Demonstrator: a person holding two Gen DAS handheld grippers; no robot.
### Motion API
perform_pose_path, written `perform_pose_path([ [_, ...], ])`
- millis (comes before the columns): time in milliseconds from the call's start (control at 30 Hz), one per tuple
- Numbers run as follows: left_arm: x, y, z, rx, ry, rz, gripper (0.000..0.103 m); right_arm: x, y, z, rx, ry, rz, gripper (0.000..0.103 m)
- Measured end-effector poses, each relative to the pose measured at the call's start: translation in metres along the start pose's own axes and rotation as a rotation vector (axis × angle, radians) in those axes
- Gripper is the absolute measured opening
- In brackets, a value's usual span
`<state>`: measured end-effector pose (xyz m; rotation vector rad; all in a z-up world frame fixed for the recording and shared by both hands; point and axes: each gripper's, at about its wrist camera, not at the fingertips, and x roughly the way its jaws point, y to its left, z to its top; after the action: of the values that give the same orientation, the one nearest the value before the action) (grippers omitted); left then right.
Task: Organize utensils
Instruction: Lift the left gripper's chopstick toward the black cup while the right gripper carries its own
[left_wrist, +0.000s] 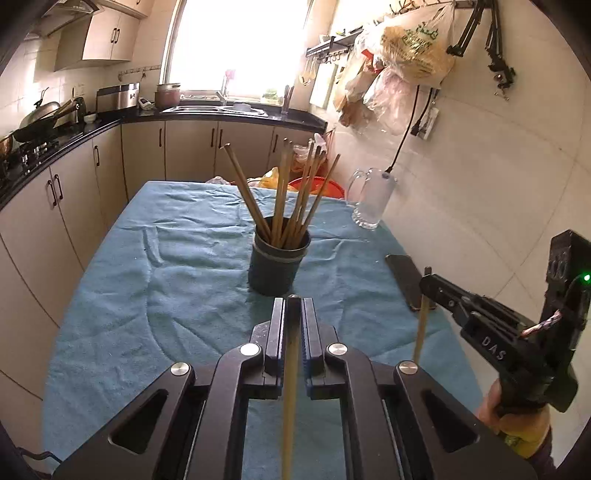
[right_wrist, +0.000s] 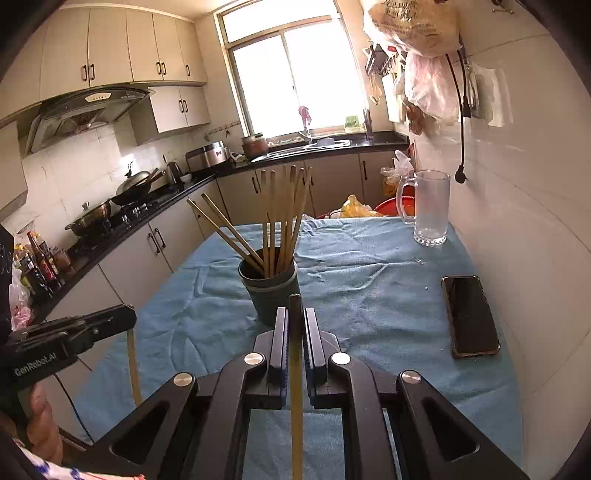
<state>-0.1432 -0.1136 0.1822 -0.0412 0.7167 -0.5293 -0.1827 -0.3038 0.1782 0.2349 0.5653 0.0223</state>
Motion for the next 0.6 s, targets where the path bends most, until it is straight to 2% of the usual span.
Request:
perform_pose_path([
  [233,-0.015,-0.004,-0.001,-0.006,-0.011,-0.036,0.007,-0.017,0.002,0.000,-0.004,-0.031,0.014,0.008],
  [600,-0.035,-0.009,0.002,0.011,-0.063,-0.039,0.007,-0.035,0.011,0.004,-0.026,-0.071,0.024,0.008],
])
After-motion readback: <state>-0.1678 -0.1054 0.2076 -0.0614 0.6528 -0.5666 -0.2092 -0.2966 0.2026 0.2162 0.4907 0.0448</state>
